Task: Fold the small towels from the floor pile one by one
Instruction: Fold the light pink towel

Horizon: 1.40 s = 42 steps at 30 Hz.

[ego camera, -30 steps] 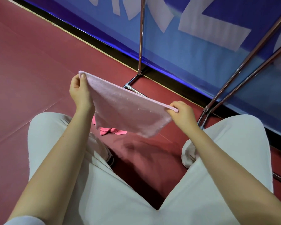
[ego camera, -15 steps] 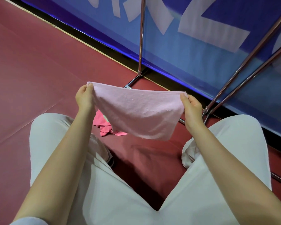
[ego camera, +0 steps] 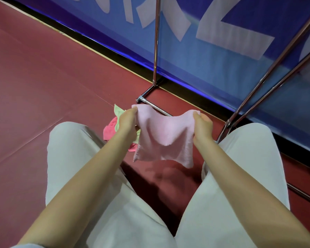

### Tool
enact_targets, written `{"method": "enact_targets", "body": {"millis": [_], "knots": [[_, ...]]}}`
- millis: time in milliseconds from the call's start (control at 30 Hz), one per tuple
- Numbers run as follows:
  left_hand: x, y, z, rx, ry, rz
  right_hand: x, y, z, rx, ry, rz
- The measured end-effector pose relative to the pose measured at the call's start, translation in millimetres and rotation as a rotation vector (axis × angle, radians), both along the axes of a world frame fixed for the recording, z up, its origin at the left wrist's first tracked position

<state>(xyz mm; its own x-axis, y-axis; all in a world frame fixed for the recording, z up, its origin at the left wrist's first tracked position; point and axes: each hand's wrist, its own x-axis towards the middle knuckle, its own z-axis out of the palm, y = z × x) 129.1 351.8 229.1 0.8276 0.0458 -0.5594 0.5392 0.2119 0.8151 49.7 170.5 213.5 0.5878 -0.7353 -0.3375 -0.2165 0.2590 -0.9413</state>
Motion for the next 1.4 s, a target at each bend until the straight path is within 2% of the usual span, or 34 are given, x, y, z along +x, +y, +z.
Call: {"method": "enact_targets", "body": {"millis": [200,333,600,800,900,1100,1267,1400], "knots": [[-24,-34,-4,0.084,-0.171,-0.192,-1,38,2,-0.095,-0.072,0.221],[-34,-49,-10,0.121,-0.242,-0.263,1,43,1,-0.253,-0.073,0.298],[-33,-50,-5,-0.064,-0.163,-0.215,0,42,7,-0.251,-0.138,0.365],[-33,-43,5,-0.156,-0.072,-0.311,-5,34,12,-0.422,-0.179,0.475],[-32,-40,8,-0.180,-0.069,-0.354,-8,31,11,-0.571,-0.193,0.489],[-27,-38,8,-0.034,-0.135,-0.344,-6,23,9,-0.833,-0.201,0.460],[-25,-37,4,0.111,-0.256,-0.349,-9,24,16,-0.710,-0.161,0.480],[-33,-41,8,0.084,-0.338,-0.399,-10,26,18,-0.702,-0.216,0.457]]}}
